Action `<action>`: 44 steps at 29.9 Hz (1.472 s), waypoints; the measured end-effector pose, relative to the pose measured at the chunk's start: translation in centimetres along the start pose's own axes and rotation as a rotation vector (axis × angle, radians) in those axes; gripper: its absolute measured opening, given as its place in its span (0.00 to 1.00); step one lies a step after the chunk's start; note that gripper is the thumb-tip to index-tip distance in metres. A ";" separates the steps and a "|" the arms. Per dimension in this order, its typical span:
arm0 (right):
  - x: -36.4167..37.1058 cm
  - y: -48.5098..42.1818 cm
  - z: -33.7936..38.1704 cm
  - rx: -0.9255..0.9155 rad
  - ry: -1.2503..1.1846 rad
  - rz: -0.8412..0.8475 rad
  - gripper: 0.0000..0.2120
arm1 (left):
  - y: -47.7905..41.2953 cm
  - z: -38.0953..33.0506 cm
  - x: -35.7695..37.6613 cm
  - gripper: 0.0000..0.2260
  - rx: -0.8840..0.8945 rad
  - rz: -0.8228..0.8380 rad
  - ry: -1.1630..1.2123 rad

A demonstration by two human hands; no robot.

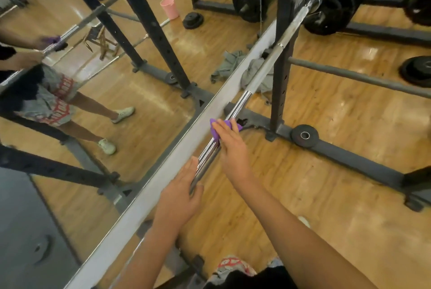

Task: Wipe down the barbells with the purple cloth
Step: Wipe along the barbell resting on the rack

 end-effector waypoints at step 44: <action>2.9 5.2 3.1 0.208 -0.239 0.046 0.24 | 0.0 0.0 0.9 0.41 0.198 0.226 -0.085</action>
Point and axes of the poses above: each hand's wrist, its own y-axis away from the middle knuckle, its own x-axis out of the palm, z = x × y, the point moved 7 cm from there along -y, towards the middle knuckle, and after that the axes turned 5 degrees about z, right-handed, at the moved point
